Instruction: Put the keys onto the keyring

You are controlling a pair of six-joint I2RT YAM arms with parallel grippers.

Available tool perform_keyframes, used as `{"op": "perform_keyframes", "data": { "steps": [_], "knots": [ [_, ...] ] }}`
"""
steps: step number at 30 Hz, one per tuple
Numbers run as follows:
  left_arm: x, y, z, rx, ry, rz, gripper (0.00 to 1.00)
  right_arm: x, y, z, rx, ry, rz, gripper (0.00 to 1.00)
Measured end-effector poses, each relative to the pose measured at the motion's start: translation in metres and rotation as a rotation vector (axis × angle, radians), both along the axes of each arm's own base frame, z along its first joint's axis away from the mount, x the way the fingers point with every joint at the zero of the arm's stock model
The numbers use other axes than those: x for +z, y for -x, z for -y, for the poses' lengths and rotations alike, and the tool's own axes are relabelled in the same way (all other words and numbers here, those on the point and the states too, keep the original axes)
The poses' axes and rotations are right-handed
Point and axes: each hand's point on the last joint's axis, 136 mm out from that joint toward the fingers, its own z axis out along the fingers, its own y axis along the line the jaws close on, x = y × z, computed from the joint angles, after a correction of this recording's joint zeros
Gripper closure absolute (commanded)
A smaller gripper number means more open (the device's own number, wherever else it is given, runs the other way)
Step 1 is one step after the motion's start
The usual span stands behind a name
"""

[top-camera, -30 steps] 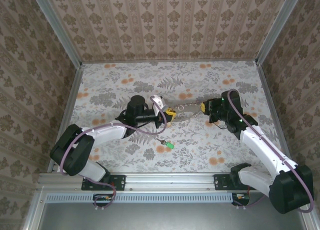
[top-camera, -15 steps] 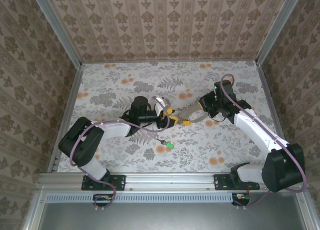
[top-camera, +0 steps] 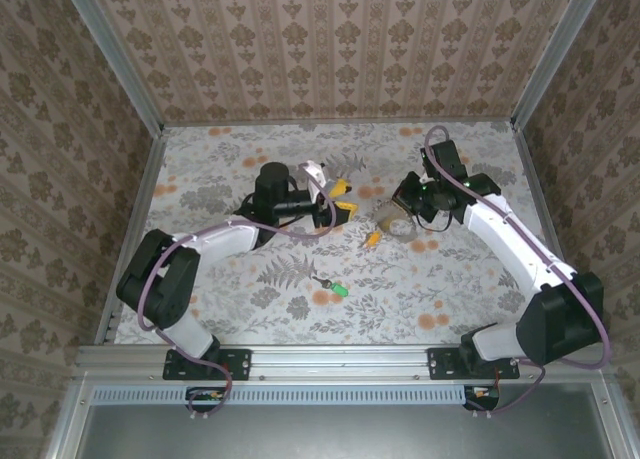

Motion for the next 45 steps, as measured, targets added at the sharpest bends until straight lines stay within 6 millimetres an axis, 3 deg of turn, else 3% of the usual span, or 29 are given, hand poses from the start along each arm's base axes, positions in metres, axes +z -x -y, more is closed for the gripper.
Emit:
{"op": "perform_keyframes", "data": {
  "steps": [5, 12, 15, 22, 26, 31, 37, 45],
  "knots": [
    [0.002, 0.003, 0.015, -0.069, -0.027, 0.089, 0.4, -0.01, 0.005, -0.011, 0.157, 0.048, -0.015, 1.0],
    [-0.015, 0.002, 0.007, -0.132, -0.058, 0.096, 0.41, -0.002, 0.012, -0.024, 0.444, 0.135, 0.113, 1.0],
    [-0.019, 0.005, 0.004, -0.167, -0.084, 0.105, 0.42, 0.002, 0.015, -0.027, 0.587, 0.189, 0.198, 1.0],
    [-0.02, 0.014, 0.001, -0.213, -0.115, 0.102, 0.43, 0.03, 0.025, -0.036, 0.883, 0.328, 0.498, 1.0],
    [-0.018, 0.015, 0.002, -0.217, -0.112, 0.093, 0.44, 0.034, 0.033, -0.042, 1.02, 0.405, 0.633, 1.0],
    [-0.009, 0.012, 0.004, -0.2, -0.086, 0.079, 0.48, 0.033, 0.034, -0.044, 1.117, 0.487, 0.746, 1.0],
    [0.001, 0.014, 0.01, -0.209, -0.064, 0.079, 0.66, 0.042, 0.034, -0.048, 1.19, 0.547, 0.875, 1.0],
    [0.004, 0.021, 0.017, -0.226, -0.074, 0.076, 0.71, 0.048, 0.038, -0.057, 1.252, 0.561, 0.959, 1.0]
  ]
}}
